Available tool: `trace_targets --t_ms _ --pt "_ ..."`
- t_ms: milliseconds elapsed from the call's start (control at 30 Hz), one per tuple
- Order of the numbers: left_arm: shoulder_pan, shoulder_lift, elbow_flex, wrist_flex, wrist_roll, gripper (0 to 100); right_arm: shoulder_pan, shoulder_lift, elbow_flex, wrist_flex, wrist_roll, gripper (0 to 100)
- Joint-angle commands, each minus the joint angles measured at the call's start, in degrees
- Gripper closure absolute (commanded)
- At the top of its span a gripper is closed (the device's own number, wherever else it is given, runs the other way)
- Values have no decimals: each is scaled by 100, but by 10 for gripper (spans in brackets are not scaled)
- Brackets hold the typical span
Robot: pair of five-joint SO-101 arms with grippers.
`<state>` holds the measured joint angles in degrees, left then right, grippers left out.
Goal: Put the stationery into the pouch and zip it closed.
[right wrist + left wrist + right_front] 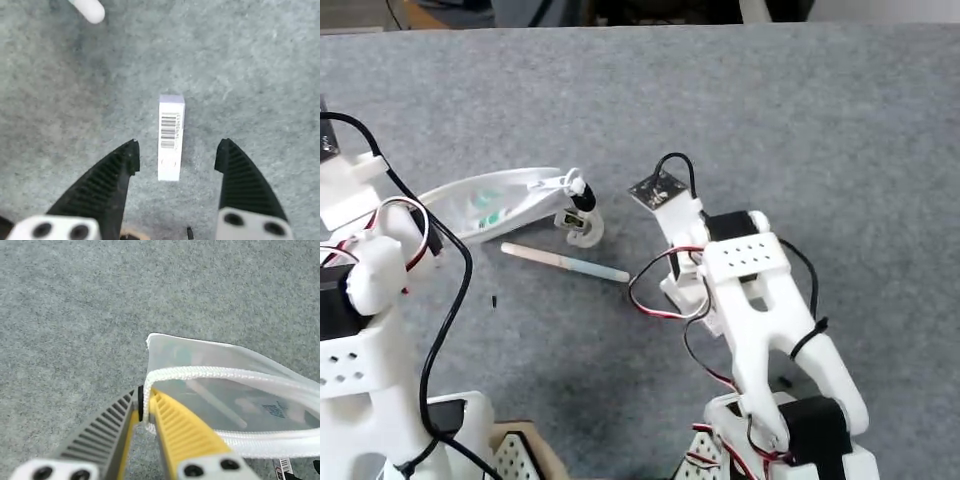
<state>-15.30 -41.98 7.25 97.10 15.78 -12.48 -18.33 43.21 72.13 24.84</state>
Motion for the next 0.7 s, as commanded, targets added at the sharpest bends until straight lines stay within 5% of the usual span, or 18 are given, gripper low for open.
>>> trace_targets --t_ms 0,667 --pt "-92 -18 -48 26 -44 971 53 242 -66 -202 44 748" --pt "-92 -18 -48 9 -44 971 70 2158 -1244 -404 44 813"
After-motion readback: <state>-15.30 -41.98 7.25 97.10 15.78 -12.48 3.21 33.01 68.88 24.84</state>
